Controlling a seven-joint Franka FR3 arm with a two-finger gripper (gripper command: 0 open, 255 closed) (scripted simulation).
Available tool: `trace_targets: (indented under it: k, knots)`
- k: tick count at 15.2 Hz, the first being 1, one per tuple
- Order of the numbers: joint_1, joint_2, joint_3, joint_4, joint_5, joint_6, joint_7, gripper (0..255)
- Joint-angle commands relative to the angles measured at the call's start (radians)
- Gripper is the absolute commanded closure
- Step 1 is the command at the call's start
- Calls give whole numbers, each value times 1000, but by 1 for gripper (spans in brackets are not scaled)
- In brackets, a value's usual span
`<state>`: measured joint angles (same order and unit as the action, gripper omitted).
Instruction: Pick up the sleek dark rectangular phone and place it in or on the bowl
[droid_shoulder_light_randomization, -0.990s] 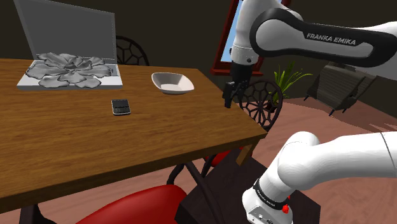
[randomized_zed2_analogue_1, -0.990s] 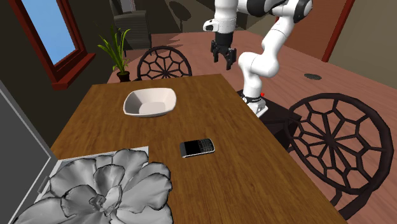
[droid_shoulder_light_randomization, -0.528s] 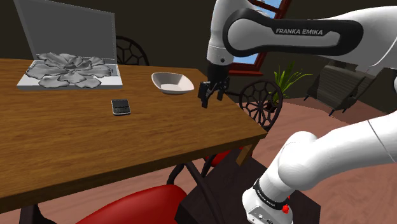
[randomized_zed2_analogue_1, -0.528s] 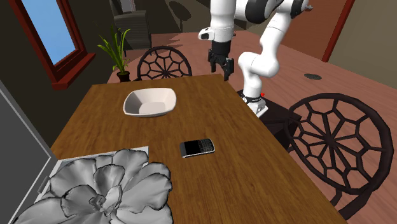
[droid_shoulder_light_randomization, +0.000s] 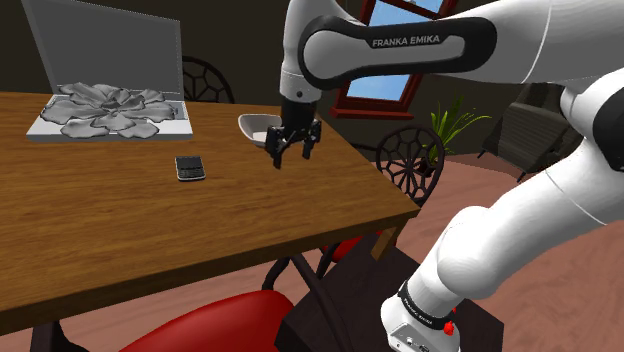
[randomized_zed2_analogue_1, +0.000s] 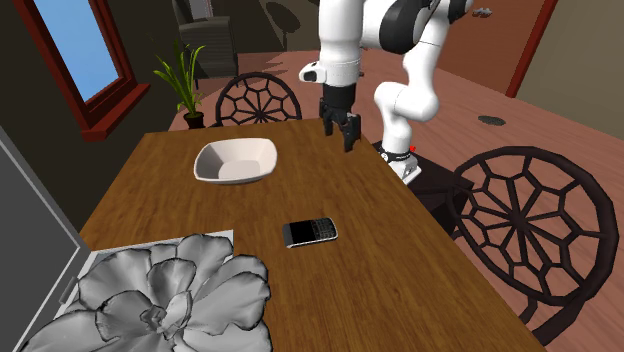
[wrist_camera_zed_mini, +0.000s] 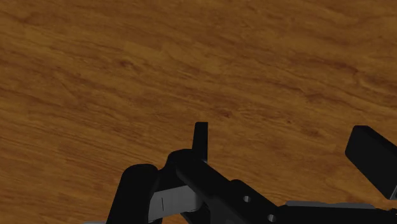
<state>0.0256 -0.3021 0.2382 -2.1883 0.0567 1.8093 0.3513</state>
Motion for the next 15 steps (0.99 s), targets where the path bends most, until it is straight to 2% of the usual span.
trace_targets:
  k: [1,8,15]
  knots:
    - [4,74,23,52,1,31,45,0]
    - [24,329,70,281,-36,81,177,0]
    - [76,600,84,588,-100,71,296,0]
